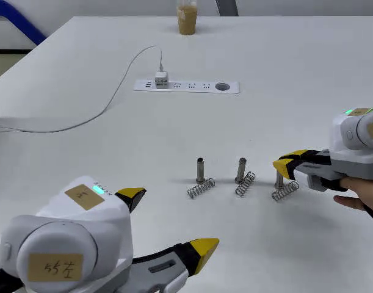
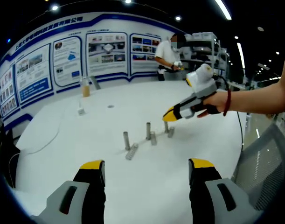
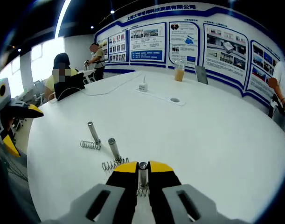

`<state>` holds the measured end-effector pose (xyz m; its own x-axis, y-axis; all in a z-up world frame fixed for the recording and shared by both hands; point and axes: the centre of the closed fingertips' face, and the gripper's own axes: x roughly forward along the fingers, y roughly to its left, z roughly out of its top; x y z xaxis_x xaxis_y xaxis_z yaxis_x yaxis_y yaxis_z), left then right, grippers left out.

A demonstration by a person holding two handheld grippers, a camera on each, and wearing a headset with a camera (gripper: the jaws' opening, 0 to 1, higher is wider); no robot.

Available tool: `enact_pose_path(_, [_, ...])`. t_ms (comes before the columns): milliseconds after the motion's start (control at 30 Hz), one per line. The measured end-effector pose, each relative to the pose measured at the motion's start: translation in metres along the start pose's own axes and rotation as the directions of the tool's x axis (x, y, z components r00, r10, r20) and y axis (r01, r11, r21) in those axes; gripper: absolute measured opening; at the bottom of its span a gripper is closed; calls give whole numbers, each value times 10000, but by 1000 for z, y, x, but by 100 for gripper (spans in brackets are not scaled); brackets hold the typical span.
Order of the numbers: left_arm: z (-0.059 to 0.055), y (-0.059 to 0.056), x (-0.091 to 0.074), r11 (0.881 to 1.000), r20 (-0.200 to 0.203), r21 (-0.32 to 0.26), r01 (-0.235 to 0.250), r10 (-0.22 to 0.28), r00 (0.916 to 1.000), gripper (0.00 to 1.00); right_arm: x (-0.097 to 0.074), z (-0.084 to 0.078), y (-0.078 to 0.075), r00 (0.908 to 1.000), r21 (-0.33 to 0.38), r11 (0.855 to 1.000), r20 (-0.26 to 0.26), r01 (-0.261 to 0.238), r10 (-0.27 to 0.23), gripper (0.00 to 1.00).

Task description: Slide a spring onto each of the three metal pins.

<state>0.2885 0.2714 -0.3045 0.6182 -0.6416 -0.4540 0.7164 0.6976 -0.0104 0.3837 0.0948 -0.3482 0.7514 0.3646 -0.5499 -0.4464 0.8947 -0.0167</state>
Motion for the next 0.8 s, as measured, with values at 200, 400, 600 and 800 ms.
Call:
enact_pose_path(200, [0,-2,1,9999,-11,79,64,-63,10000,74,-3,-3,-1,9998,-330,9994,-132,126,-131,9])
enact_pose_path(400, [-1,-3,1,9998,-77,181,50,-48,10000,74,-5,-5,-4,9995,-145,9996,-230,234,-237,9])
enact_pose_path(600, [-4,-2,1,9996,-168,280,13,-9,9999,73,-6,-6,-4,9990,-141,9994,-316,310,-315,9])
enact_pose_path(800, [-4,0,1,9994,-213,339,-62,70,9997,71,-5,-6,-5,9988,65,9993,-335,362,-360,9])
